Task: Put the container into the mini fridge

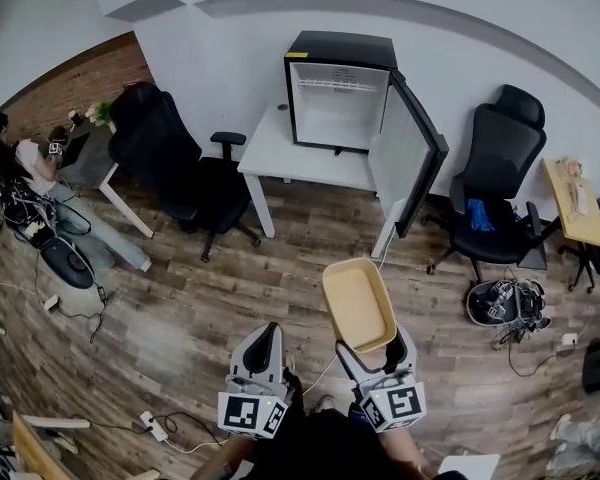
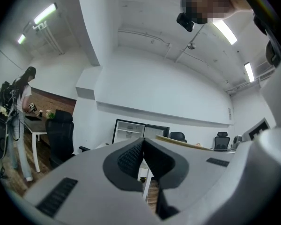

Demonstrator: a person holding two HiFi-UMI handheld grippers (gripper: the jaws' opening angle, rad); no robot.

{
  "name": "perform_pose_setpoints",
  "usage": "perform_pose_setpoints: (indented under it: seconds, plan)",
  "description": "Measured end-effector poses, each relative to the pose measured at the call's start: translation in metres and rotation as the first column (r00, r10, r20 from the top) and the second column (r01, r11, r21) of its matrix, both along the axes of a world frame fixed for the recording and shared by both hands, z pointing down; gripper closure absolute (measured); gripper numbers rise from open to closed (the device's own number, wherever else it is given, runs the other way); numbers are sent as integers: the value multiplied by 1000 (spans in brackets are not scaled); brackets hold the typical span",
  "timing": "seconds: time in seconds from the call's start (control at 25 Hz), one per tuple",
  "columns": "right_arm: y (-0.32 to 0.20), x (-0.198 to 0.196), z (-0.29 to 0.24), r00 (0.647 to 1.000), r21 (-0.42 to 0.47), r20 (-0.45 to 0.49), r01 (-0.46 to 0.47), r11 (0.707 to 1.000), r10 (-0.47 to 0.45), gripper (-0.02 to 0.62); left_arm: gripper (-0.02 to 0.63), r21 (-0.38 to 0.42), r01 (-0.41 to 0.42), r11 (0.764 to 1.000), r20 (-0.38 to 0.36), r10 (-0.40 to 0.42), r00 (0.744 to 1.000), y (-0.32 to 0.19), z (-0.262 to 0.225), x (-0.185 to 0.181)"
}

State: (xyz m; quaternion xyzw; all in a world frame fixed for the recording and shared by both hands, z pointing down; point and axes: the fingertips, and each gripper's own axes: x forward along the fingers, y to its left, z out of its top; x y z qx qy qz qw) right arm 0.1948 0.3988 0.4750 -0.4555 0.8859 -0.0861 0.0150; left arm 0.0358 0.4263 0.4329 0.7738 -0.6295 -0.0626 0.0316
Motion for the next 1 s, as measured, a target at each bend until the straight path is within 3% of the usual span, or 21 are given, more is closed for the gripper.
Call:
perform_pose_setpoints:
  seconds: [0.24, 0.64, 1.0]
  plan:
    - [-54, -22, 2, 1000, 5, -7, -17, 1000, 17, 118, 597, 12, -24, 1000, -7, 24, 1000, -59, 4, -19]
    - [-172, -88, -5, 997, 12, -20, -73, 997, 73, 118, 597, 26, -88, 996, -29, 88, 996, -185, -2, -87]
    - [-254, -131, -7, 994, 3, -23, -109, 994, 109, 118, 597, -2, -133, 991, -38, 133, 990, -264, 5, -127]
